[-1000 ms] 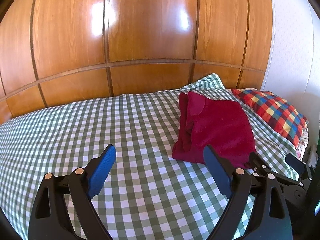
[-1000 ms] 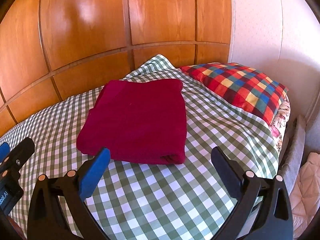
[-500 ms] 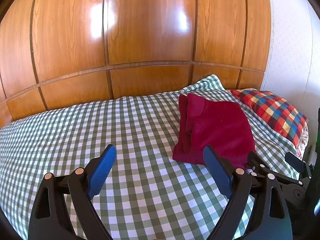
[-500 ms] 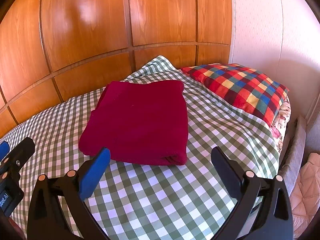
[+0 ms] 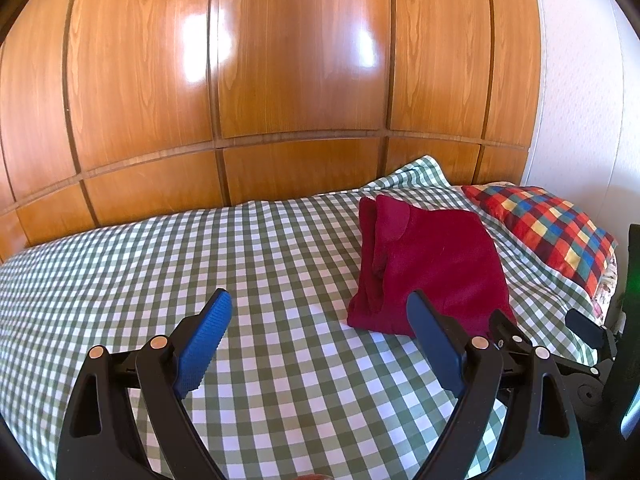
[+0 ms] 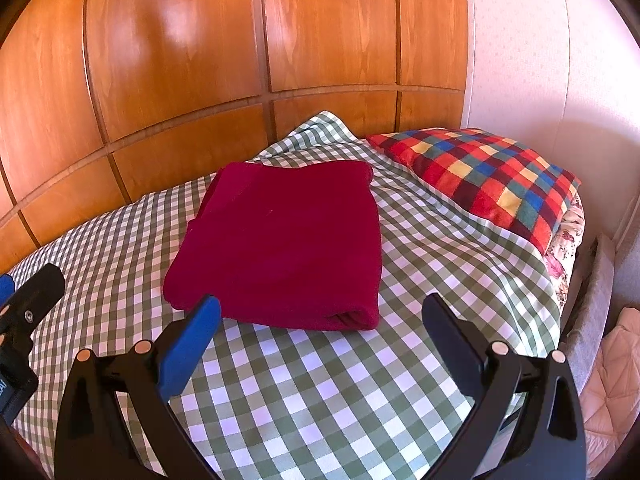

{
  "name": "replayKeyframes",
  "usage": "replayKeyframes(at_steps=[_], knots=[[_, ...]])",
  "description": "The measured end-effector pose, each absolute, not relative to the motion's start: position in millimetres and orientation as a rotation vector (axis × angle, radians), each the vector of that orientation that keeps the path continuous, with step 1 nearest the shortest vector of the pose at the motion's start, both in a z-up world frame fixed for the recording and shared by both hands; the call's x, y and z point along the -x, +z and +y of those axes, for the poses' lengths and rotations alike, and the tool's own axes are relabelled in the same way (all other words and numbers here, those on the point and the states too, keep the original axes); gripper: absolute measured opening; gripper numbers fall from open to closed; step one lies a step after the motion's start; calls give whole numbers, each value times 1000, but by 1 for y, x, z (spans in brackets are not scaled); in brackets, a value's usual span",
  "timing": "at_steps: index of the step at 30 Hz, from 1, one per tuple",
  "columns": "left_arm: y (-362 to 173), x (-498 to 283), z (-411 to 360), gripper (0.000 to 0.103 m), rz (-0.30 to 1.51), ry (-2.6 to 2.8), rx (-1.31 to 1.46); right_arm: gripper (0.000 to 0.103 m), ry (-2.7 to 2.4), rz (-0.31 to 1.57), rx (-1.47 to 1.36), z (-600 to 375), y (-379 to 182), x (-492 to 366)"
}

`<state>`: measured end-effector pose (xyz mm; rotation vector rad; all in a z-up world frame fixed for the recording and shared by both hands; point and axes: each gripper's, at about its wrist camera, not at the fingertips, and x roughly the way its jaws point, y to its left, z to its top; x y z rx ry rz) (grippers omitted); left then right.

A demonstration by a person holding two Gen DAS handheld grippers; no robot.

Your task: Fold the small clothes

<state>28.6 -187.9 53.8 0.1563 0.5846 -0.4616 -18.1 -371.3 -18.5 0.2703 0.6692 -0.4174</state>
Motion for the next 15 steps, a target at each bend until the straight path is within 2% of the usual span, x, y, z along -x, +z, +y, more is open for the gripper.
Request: replayKeyframes(at_steps=[15], knots=[[57, -27, -188, 88, 570, -468, -156, 101, -416, 666, -268, -369, -19, 18]])
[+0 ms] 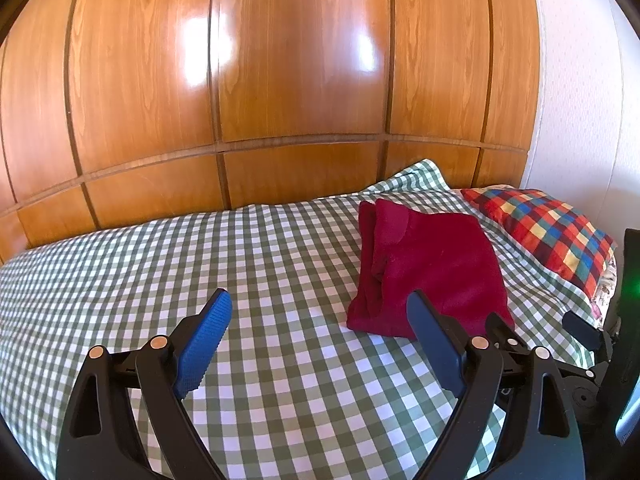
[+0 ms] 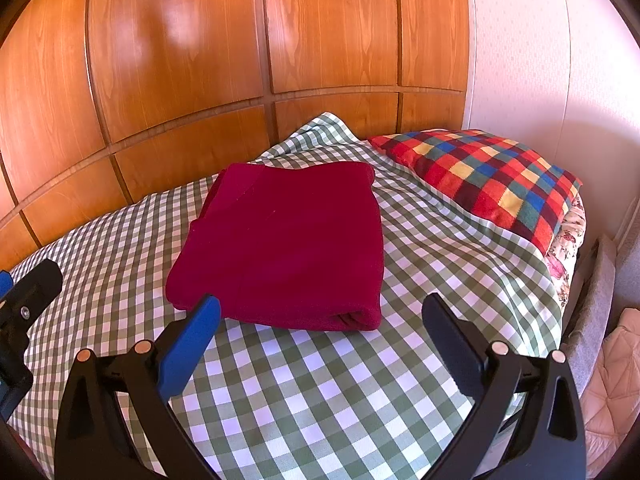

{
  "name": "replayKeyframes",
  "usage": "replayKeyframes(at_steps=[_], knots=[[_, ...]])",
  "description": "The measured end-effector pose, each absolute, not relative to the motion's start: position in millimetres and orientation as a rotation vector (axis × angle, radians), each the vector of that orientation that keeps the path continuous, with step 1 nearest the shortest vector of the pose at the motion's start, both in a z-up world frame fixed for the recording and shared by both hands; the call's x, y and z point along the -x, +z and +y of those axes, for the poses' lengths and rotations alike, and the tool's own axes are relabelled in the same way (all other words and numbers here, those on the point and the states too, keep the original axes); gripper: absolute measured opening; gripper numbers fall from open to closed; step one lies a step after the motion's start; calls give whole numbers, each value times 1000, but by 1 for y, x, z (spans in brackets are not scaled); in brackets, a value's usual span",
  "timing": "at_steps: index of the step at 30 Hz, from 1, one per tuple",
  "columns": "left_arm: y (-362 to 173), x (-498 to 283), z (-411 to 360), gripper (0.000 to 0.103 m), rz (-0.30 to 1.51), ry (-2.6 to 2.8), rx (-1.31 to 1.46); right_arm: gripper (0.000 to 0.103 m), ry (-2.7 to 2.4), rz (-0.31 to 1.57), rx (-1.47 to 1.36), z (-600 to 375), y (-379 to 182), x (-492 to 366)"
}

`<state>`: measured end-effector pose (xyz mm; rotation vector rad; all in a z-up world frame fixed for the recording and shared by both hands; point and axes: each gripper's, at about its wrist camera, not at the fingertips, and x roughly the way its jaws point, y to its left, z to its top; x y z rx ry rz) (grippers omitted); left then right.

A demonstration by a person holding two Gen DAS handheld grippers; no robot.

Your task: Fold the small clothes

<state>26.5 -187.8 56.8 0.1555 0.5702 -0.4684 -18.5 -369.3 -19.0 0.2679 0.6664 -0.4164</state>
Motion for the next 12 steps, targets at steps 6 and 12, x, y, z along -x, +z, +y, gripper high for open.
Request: replayKeyframes(at_steps=[6, 12], knots=[[49, -32, -191, 88, 612, -482, -160, 101, -412, 673, -277, -373, -22, 17], [30, -43, -183, 93, 680, -440, -162, 101, -445, 687, -300, -392, -26, 16]])
